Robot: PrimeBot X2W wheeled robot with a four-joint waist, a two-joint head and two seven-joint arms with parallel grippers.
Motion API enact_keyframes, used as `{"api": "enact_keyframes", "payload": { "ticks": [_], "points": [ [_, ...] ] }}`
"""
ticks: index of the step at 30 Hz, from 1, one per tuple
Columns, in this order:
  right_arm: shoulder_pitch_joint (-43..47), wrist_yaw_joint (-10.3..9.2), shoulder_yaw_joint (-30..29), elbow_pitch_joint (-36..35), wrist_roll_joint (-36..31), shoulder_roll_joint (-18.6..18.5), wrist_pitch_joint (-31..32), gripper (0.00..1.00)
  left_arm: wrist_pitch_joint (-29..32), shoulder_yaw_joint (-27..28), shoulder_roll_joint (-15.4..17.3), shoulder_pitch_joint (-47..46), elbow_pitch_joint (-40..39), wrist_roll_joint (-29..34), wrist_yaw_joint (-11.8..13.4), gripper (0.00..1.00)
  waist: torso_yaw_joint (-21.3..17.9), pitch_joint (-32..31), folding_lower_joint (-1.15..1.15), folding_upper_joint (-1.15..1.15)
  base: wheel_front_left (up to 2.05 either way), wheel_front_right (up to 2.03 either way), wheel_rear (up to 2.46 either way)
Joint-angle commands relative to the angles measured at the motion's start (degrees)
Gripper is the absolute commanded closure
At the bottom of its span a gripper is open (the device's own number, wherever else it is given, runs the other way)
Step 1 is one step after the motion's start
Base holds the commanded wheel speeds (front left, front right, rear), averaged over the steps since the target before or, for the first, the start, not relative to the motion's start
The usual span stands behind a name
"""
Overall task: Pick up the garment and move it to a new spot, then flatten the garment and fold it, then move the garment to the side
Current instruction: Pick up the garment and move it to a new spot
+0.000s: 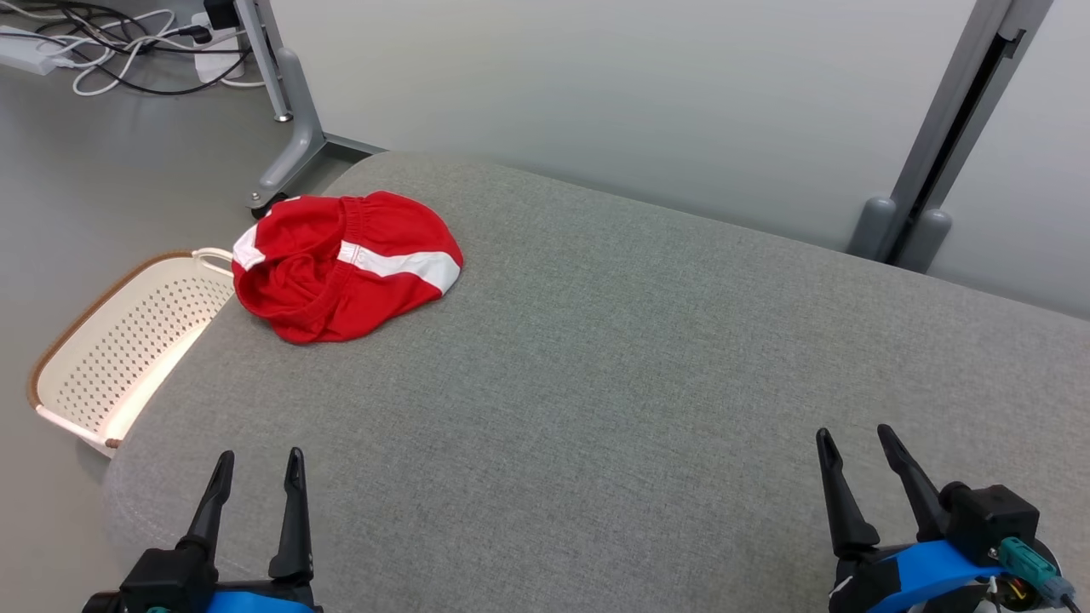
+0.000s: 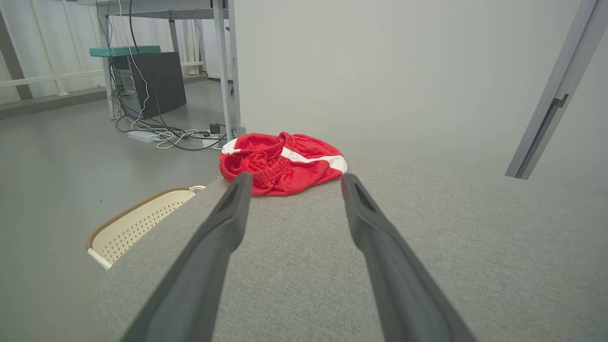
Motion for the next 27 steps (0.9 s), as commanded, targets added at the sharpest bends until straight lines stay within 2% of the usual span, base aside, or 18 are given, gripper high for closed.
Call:
{"api": "enact_keyframes", "payload": {
  "ticks": [1,5,11,15,20,23,27],
  "points": [
    [0.4,0.01,0.0,0.0,0.2,-0.1,-0.3,0.00,0.1,0.3,0.6,0.0,-0.1,-0.5,0.1,0.00,0.5,0.1,0.00,0.00,0.00,0.00,0.00],
    [0.1,0.01,0.3,0.2,0.4,-0.1,-0.3,0.00,0.4,0.5,0.7,-0.1,0.0,-1.0,0.0,0.00,0.8,0.2,0.00,0.00,0.00,0.00,0.00],
    [-0.7,0.01,0.4,0.1,0.2,-0.1,0.0,0.00,0.8,0.6,0.7,0.3,-1.1,-0.7,1.4,0.00,0.5,0.7,0.00,0.00,0.00,0.00,0.00],
    [-0.6,0.01,0.2,-0.5,0.1,-0.1,0.4,0.00,1.8,1.8,0.2,-1.2,-2.9,-3.3,1.2,0.00,0.3,1.4,0.00,0.00,0.00,0.00,0.00],
    [-1.4,0.01,-0.2,-1.5,-0.3,-0.1,1.1,0.00,7.5,3.3,3.8,-7.5,-4.5,-6.5,-0.7,0.00,0.5,3.4,0.00,0.00,0.00,0.00,0.00],
    [-1.7,0.01,-0.1,-2.3,-1.0,-0.1,1.5,0.00,13.8,4.2,5.3,-13.8,-3.1,-11.9,-2.2,0.00,0.4,5.0,0.00,0.00,0.00,0.00,0.00],
    [-3.5,0.01,1.0,-3.7,-1.9,-0.1,2.4,0.00,21.9,3.1,10.9,-22.6,1.1,-14.1,-3.4,0.00,-1.3,8.2,0.00,0.00,0.00,0.00,0.00]
  ]
}}
